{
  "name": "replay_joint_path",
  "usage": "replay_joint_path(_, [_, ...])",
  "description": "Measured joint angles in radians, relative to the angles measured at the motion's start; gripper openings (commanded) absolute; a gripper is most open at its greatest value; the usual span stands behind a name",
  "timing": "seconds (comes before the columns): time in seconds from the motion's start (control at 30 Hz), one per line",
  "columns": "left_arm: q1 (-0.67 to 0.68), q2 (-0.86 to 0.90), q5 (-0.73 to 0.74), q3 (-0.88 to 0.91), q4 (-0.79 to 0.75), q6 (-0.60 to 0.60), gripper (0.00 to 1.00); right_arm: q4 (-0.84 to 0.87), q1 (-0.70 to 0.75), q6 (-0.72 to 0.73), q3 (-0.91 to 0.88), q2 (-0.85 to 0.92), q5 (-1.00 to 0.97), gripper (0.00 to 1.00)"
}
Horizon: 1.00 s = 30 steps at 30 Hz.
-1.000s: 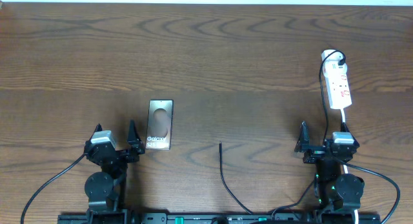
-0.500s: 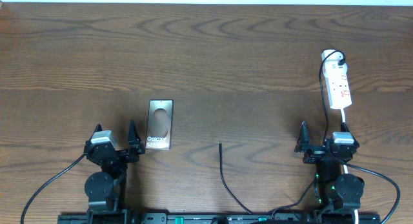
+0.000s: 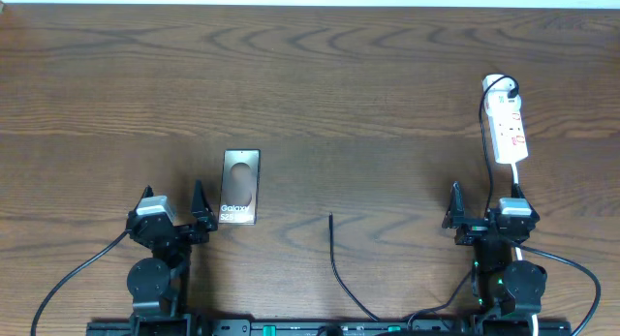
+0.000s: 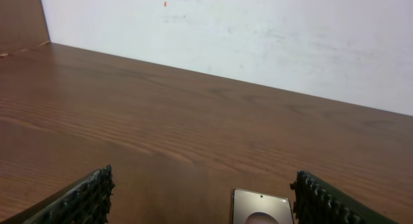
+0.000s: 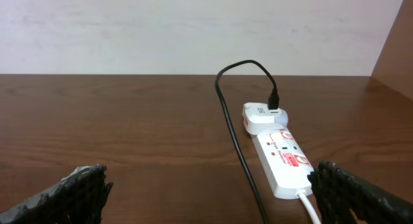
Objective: Plug charger to phone and switch on socket
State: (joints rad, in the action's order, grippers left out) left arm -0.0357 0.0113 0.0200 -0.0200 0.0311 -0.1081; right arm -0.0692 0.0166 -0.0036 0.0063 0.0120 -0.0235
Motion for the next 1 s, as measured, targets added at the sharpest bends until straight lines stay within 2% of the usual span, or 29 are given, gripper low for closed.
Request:
replay_joint_path(0.7, [0.0,0.0,0.002,0.0,-0.003,0.0,0.87,0.0,0.0,0.0,0.0,0.0,0.0,0.99])
replay_joint_path(1.0, [0.0,0.0,0.052,-0.021,0.027,0.005,0.87,0.0,0.0,0.0,0.0,0.0,0.0,0.99])
